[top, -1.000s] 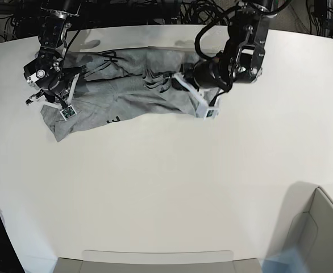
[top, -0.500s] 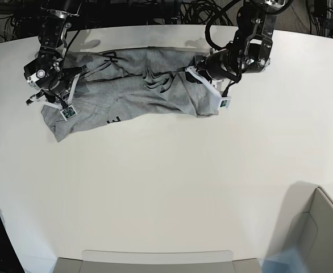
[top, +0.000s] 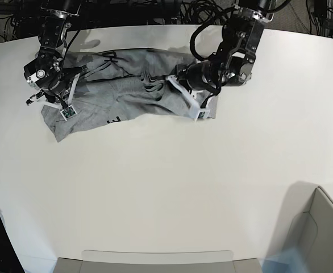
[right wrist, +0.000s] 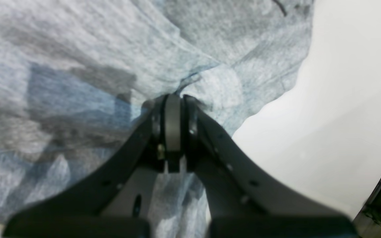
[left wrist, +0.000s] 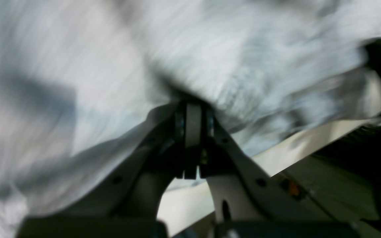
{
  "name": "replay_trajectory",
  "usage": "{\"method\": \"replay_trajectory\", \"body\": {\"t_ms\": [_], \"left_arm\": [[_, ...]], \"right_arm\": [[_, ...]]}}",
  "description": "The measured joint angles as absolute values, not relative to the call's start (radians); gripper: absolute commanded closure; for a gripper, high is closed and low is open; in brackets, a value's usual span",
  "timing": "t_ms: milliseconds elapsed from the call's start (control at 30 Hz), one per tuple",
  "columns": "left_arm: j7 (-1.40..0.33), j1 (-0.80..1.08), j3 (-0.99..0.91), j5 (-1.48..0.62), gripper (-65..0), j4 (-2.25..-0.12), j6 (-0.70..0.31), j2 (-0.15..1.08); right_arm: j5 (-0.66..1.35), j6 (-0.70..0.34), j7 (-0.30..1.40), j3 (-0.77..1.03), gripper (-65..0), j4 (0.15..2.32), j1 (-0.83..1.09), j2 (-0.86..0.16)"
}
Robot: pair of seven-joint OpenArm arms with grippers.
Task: Fold the T-shirt properly
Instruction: 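Lay the strip end down mid-shirt and release with the left gripper, then grasp the doubled strip with both grippers at its folded edges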
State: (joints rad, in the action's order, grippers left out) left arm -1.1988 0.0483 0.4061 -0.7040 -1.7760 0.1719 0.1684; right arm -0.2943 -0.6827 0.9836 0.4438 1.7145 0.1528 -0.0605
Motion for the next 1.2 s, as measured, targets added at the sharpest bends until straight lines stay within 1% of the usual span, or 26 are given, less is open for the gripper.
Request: {"method": "replay_trajectory", "body": {"t_ms": [133, 367, 567, 767, 900, 933, 1000, 1133, 1167, 1200], "left_arm": [[-1.205, 0.033, 0.421, -0.699, 0.0, -1.763, 0.171, 0.152], [-1.189, -0.062, 0.414, -0.698, 0.0, -1.613, 0.172, 0.123], [-1.182, -0.115, 0.413, -0.704, 0.0, -1.607, 0.172, 0.065], [-1.154, -0.146, 0.416, -0.704, 0.0, -1.607, 0.172, 0.041], [-1.162, -0.119, 0.415, -0.704, 0.0, -1.607, 0.172, 0.043], [-1.156, -0.110, 0.415, -0.708, 0.0, -1.607, 0.171, 0.046], [-1.158, -0.090, 0.414, -0.707, 0.0, -1.607, 0.172, 0.061], [-1.158, -0.063, 0.412, -0.703, 0.0, -1.606, 0.173, 0.070], [-1.157, -0.060, 0.412, -0.703, 0.0, -1.606, 0.172, 0.070], [-1.156, -0.057, 0.412, -0.704, 0.0, -1.606, 0.172, 0.069]], "right_arm": [[-0.294, -0.683, 0.982, 0.444, 0.0, 1.715, 0.153, -0.060], [-0.295, -0.683, 0.984, 0.445, 0.0, 1.715, 0.153, -0.061], [-0.292, -0.683, 0.990, 0.445, 0.0, 1.717, 0.146, -0.060], [-0.292, -0.683, 0.997, 0.445, 0.0, 1.718, 0.135, -0.057], [-0.279, -0.683, 1.006, 0.468, -0.3, 1.806, 0.122, -0.044], [-0.276, -0.683, 1.010, 0.477, -2.8, 1.842, 0.115, -0.034], [-0.247, -0.683, 1.003, 0.498, -9.6, 1.923, 0.097, -0.011], [-0.194, -0.683, 1.006, 0.508, -25.4, 2.050, 0.098, 0.022], [-0.159, -0.683, 1.003, 0.509, -28.4, 2.053, 0.100, 0.023], [-0.126, -0.683, 1.016, 0.523, -29.6, 2.051, 0.100, 0.022]]}}
